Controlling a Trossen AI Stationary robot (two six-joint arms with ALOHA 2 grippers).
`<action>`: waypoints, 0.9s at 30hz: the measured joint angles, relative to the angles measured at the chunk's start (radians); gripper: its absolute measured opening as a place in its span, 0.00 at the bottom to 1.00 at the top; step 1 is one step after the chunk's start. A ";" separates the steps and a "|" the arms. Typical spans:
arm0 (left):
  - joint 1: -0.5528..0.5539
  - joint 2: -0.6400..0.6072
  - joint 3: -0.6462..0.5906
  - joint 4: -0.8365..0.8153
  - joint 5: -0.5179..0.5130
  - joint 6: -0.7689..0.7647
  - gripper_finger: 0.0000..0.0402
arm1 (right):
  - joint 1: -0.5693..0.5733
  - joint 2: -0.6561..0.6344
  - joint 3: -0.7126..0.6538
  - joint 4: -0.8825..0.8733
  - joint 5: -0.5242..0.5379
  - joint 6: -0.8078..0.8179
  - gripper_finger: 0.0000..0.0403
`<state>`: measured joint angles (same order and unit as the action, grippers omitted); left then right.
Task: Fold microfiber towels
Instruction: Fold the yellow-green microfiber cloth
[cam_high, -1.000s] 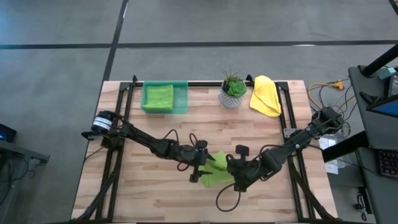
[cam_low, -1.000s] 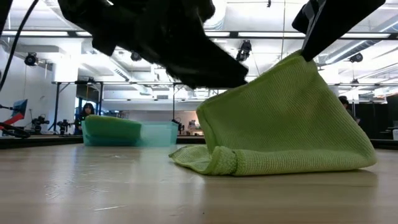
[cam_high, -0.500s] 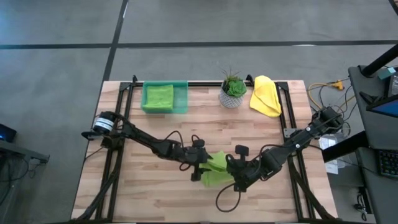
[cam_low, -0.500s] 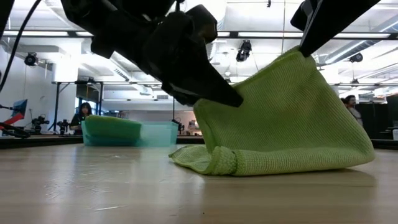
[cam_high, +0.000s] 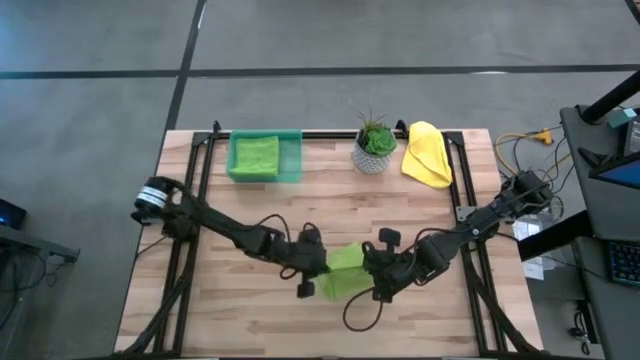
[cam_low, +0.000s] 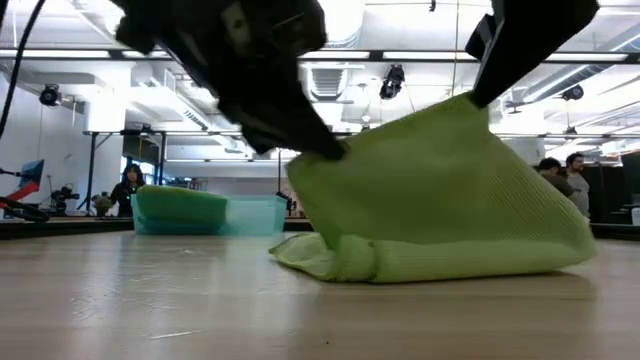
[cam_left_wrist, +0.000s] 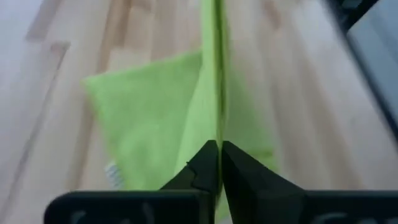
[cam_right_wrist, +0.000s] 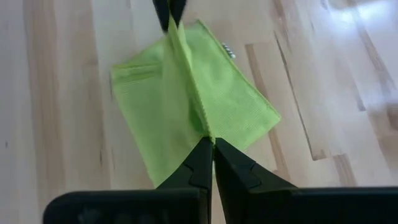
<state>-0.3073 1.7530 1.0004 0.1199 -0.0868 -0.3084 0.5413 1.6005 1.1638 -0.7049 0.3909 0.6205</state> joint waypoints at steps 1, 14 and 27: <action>-0.002 -0.028 0.001 -0.068 -0.013 0.000 0.02 | -0.006 -0.003 -0.001 0.001 0.005 0.000 0.02; 0.101 -0.333 0.007 -0.289 -0.113 0.087 0.00 | -0.149 -0.105 0.003 0.032 0.092 -0.122 0.02; 0.150 -0.321 0.007 -0.311 -0.053 0.156 0.00 | -0.213 -0.143 -0.001 0.035 0.032 -0.176 0.02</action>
<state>-0.1572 1.4324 1.0073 -0.1916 -0.1393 -0.1529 0.3279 1.4575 1.1625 -0.6704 0.4227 0.4446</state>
